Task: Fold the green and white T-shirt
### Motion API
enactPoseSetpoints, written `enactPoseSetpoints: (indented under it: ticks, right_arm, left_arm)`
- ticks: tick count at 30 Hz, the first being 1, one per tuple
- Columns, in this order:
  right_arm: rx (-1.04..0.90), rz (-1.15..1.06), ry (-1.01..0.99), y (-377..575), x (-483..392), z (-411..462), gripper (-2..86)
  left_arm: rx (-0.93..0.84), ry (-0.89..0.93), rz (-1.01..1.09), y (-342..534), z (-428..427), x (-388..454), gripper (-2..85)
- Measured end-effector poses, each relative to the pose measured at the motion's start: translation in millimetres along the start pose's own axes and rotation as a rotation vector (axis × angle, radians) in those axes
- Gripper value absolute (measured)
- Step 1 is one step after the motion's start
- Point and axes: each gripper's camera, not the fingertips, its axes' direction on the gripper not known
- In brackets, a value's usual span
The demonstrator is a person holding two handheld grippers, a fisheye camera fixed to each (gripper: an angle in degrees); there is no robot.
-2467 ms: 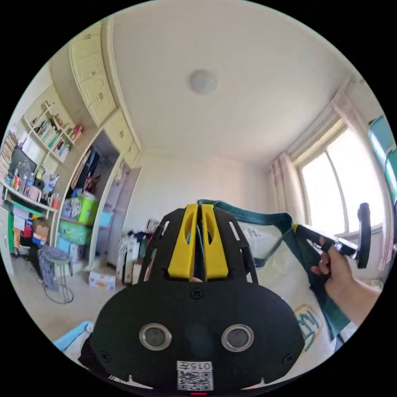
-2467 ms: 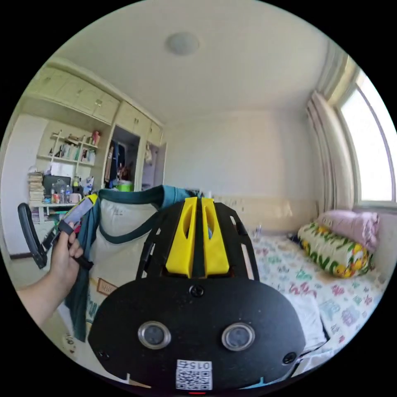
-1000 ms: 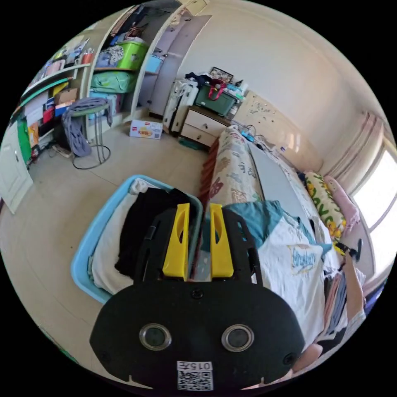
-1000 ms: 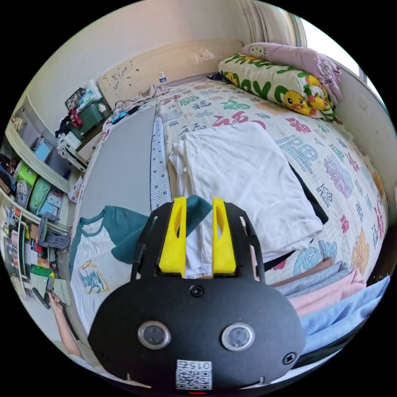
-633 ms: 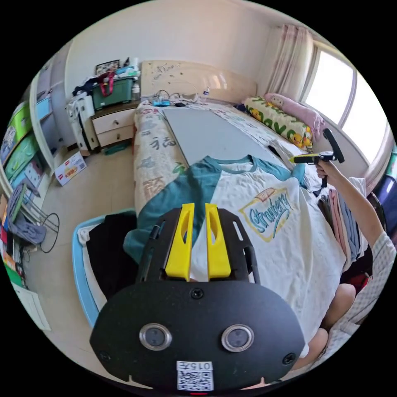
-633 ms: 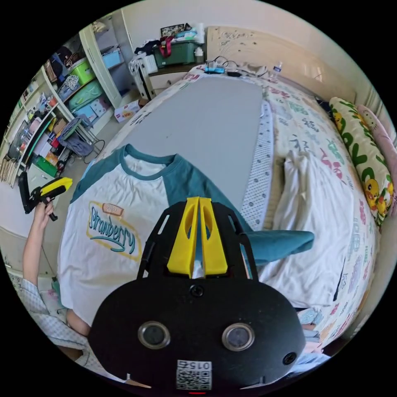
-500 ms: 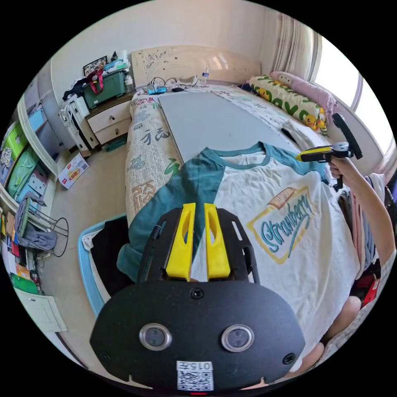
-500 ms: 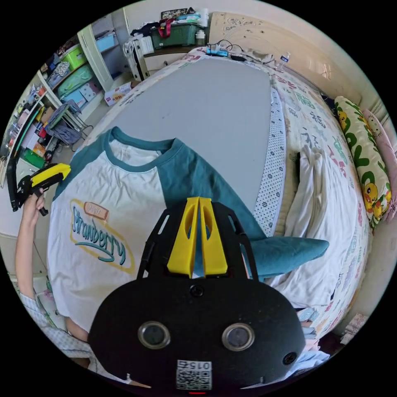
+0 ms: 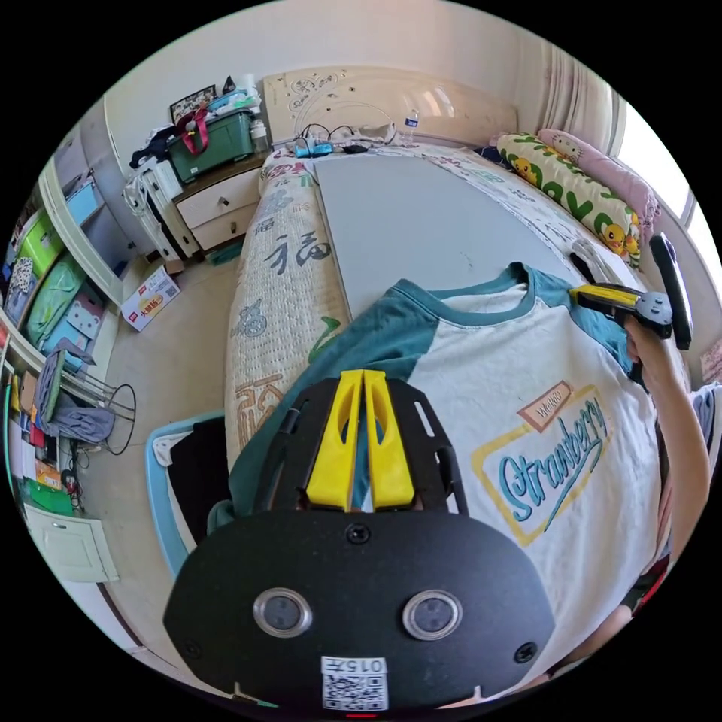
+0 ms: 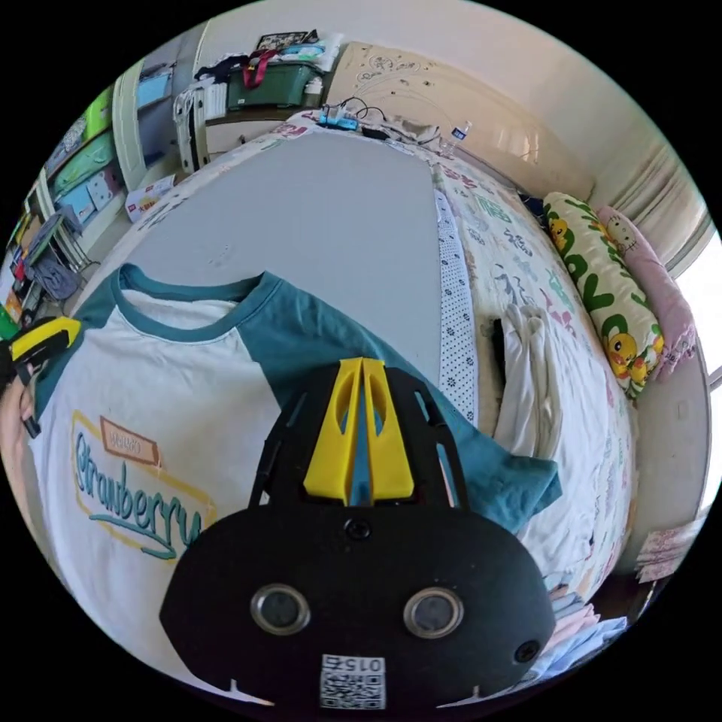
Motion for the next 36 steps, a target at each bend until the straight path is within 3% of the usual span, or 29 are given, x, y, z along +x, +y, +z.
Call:
enactPoseSetpoints:
  ticks: [4,9,13,17,25,29,33,36]
  right_arm:
    - [0.099,-0.051,-0.269,60,13,-68,0.8]
    - [0.142,-0.148,-0.55,230,41,-192,5.8]
    - [0.046,-0.092,-0.547,366,56,-225,11.6]
    - [-0.119,0.043,-0.492,472,67,-209,12.0]
    - [-0.256,0.132,-0.406,513,70,-166,8.9]
    - [-0.277,0.143,-0.49,527,74,-159,1.9]
    - [-0.26,0.123,-0.481,547,64,-169,0.1]
    - [-0.247,0.072,-0.457,564,51,-184,-0.2]
  left_arm:
    - [0.087,0.1,0.02,51,-41,-17,2.9]
    - [0.171,0.383,0.014,199,-129,-45,6.0]
    - [0.135,0.459,-0.092,317,-154,-61,7.2]
    - [0.093,0.576,-0.296,412,-144,-80,9.4]
    - [0.035,0.708,-0.269,422,-108,-65,9.8]
    - [0.021,0.622,-0.285,426,-91,-69,2.7]
    - [0.019,0.655,-0.304,434,-76,-79,0.0]
    - [0.038,0.555,-0.286,442,-85,-87,-0.5]
